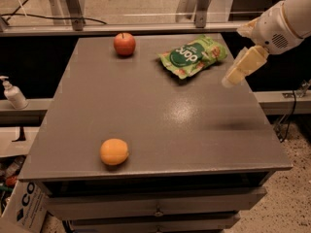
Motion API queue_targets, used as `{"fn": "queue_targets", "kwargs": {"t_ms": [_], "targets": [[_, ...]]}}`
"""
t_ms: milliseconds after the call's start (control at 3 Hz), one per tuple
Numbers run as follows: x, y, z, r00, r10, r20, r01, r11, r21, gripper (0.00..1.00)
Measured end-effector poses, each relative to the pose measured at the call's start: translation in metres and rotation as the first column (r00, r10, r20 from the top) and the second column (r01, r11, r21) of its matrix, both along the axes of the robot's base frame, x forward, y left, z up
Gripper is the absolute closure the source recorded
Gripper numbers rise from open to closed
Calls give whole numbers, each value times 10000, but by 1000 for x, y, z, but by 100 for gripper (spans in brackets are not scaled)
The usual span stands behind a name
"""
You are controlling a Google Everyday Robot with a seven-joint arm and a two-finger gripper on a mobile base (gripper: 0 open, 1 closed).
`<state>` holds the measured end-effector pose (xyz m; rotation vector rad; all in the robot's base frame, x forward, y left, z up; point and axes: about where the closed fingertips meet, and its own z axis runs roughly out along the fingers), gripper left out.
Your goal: Pick green rice chip bag
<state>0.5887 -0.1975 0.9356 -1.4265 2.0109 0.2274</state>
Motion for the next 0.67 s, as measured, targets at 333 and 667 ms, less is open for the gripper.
{"fn": "queue_targets", "kwargs": {"t_ms": [333, 667], "targets": [[1, 1, -1, 10000, 33, 25, -33, 10000, 40, 0], [17, 3, -8, 9998, 2, 218, -8, 9996, 279, 0]]}}
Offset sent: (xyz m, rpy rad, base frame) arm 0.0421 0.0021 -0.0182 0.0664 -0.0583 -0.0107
